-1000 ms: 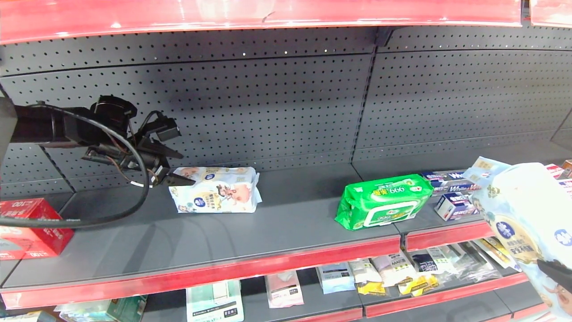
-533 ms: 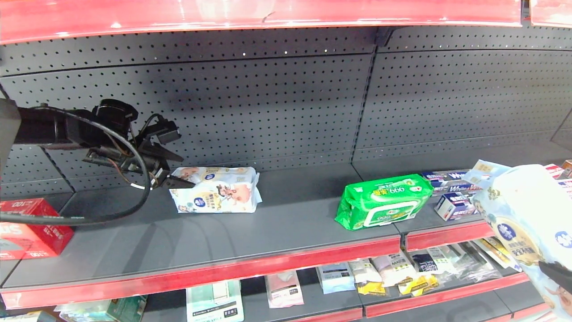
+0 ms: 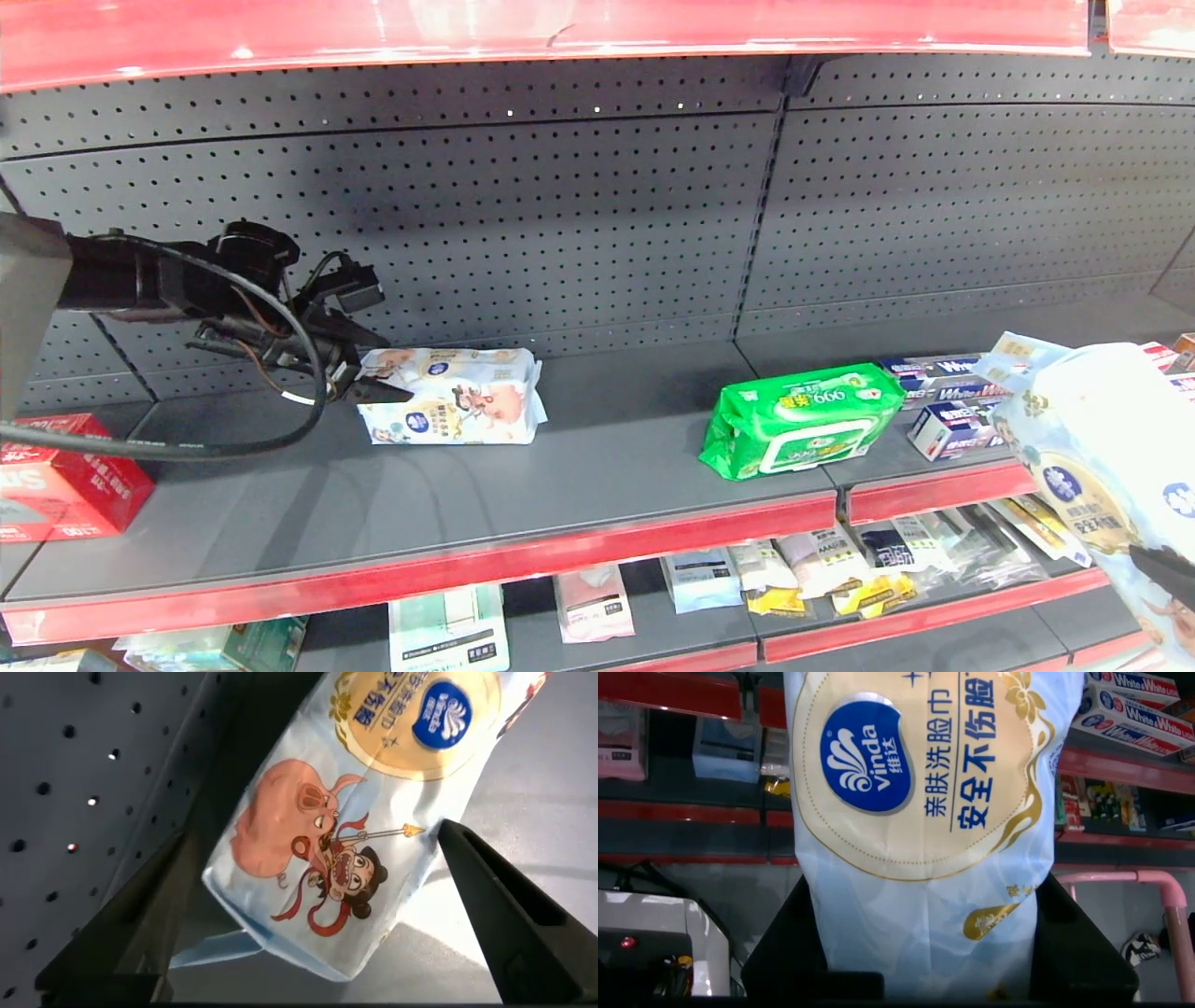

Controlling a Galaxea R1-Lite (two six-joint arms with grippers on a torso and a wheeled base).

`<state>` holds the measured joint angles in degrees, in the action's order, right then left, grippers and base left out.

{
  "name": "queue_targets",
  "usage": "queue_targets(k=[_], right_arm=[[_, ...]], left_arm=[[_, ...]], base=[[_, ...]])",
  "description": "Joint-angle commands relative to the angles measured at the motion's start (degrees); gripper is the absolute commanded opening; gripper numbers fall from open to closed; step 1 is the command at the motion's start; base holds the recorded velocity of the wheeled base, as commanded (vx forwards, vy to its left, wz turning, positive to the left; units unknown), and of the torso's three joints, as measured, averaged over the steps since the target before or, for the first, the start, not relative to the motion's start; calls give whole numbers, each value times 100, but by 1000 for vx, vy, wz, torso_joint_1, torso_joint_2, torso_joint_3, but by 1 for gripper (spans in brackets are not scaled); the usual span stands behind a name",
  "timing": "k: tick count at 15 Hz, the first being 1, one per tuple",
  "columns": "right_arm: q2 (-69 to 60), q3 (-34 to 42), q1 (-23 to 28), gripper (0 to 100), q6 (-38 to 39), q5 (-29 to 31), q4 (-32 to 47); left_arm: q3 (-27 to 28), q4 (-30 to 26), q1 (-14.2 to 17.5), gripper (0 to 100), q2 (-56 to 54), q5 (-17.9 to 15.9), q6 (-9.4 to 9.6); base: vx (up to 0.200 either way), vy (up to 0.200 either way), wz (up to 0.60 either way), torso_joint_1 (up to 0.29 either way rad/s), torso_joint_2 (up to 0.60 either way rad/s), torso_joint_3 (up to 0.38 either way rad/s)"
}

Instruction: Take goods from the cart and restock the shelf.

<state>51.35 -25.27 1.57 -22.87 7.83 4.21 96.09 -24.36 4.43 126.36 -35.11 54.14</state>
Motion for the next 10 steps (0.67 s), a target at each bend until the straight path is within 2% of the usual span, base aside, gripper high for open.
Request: queue_targets(k=[1,10], right_arm=[[-2,5,1,0,2,0,1],[7,40,1,0,-77,0,1]], left_arm=[[15,1,-3,100,82,-14,0],[68,10,-117,100,223,-110,-9]], base=[[0,0,0,0,0,0],[0,0,0,0,0,0]])
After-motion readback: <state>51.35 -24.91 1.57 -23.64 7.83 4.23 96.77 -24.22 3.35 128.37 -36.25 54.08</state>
